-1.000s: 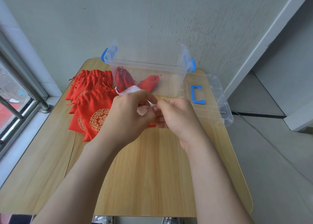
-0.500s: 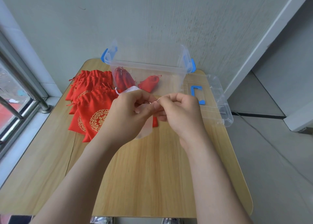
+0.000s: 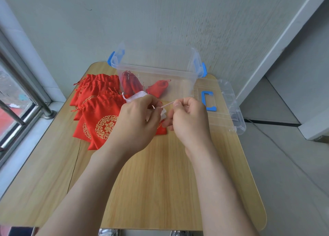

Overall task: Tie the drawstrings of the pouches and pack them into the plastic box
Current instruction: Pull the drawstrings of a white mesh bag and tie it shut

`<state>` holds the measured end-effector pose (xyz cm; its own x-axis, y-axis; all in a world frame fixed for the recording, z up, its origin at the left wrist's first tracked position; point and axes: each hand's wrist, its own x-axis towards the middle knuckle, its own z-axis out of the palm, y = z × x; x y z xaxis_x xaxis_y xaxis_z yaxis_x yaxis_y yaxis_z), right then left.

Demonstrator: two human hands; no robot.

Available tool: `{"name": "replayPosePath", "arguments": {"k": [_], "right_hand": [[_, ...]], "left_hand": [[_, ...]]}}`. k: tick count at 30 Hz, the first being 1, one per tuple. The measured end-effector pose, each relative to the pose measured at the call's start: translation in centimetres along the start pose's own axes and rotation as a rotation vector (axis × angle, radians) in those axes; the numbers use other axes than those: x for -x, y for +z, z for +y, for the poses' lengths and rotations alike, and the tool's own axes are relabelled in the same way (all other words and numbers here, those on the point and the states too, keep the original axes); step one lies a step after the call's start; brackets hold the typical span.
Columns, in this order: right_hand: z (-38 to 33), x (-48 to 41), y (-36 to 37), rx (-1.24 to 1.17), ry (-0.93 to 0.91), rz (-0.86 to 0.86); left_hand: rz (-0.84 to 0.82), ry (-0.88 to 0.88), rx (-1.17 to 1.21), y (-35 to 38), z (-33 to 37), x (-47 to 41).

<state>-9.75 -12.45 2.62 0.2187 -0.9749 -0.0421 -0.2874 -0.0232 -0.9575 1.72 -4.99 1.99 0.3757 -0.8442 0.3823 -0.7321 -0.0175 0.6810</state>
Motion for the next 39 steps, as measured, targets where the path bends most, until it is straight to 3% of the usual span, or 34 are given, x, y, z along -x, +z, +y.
{"name": "replayPosePath", "arguments": {"k": [12, 16, 20, 23, 25, 27, 30, 32, 34, 39], "right_hand": [[0.0, 0.7, 0.2, 0.092, -0.195, 0.095], [0.5, 0.6, 0.0, 0.061, -0.117, -0.028], [1.1, 1.6, 0.4, 0.330, -0.195, -0.298], [1.9, 1.8, 2.0, 0.422, -0.313, -0.242], [2.1, 1.6, 2.6, 0.363, -0.349, -0.171], [1.9, 1.2, 2.5, 0.313, -0.391, -0.053], [0.8, 0.8, 2.4, 0.209, -0.367, 0.165], [-0.6, 1.0, 2.6, 0.051, -0.350, 0.238], [-2.0, 1.2, 2.7, -0.031, -0.451, 0.296], [-4.6, -1.6, 3.0, 0.099, -0.702, 0.455]], "left_hand": [[0.024, -0.005, -0.053, 0.1, -0.3, 0.1], [0.063, -0.180, 0.087, -0.4, -1.0, -0.1], [0.127, -0.380, 0.357, -0.9, -1.9, -0.3], [0.111, -0.477, 0.539, -1.1, -1.9, -0.4], [0.110, -0.464, 0.572, -1.2, -1.8, -0.5], [0.177, -0.422, 0.441, -1.3, -2.1, -0.5], [0.262, -0.302, 0.057, -1.2, -3.0, -0.4], [0.195, -0.266, -0.064, -0.8, -3.9, -0.4], [0.081, -0.276, -0.121, -0.2, -4.3, -0.3], [-0.126, -0.313, -0.327, 0.8, -4.5, 0.1]]}}
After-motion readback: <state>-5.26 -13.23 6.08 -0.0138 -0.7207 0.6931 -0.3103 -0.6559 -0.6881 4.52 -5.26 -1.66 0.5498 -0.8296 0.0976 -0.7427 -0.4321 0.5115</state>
